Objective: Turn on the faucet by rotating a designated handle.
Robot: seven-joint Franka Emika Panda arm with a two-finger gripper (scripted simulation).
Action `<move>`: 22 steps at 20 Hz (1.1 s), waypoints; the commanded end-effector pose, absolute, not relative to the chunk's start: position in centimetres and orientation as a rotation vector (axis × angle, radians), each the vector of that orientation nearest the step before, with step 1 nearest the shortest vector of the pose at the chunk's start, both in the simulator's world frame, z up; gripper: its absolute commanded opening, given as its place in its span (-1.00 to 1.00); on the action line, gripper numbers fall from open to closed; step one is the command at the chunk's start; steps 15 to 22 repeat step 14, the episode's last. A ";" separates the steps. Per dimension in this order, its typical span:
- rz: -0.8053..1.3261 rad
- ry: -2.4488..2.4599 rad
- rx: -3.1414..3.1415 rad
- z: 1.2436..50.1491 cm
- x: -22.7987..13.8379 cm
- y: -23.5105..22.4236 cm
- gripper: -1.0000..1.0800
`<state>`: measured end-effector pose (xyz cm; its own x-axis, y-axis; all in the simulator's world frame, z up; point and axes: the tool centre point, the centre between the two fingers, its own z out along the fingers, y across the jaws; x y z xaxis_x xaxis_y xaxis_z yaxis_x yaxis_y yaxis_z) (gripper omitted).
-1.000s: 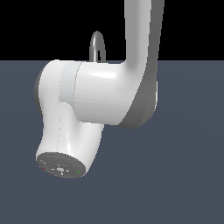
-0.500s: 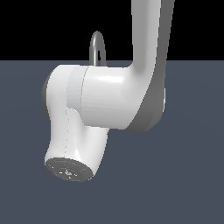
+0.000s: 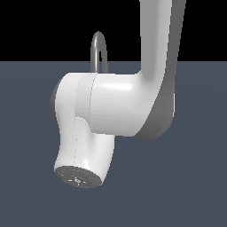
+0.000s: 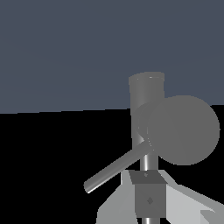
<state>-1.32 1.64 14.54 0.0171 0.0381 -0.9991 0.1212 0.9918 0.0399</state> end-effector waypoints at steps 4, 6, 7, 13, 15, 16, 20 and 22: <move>-0.062 1.568 0.088 12.5 -1.3 -0.1 -1.00; -0.062 1.569 0.080 12.0 -1.3 -0.5 -1.00; -0.062 1.569 0.076 11.7 -1.3 -0.8 -1.00; -0.061 1.570 0.052 10.2 -1.3 -2.2 -1.00; -0.061 1.570 0.052 10.2 -1.3 -2.2 -1.00; -0.061 1.570 0.052 10.2 -1.3 -2.2 -1.00; -0.061 1.570 0.052 10.2 -1.3 -2.2 -1.00; -0.061 1.570 0.052 10.2 -1.3 -2.2 -1.00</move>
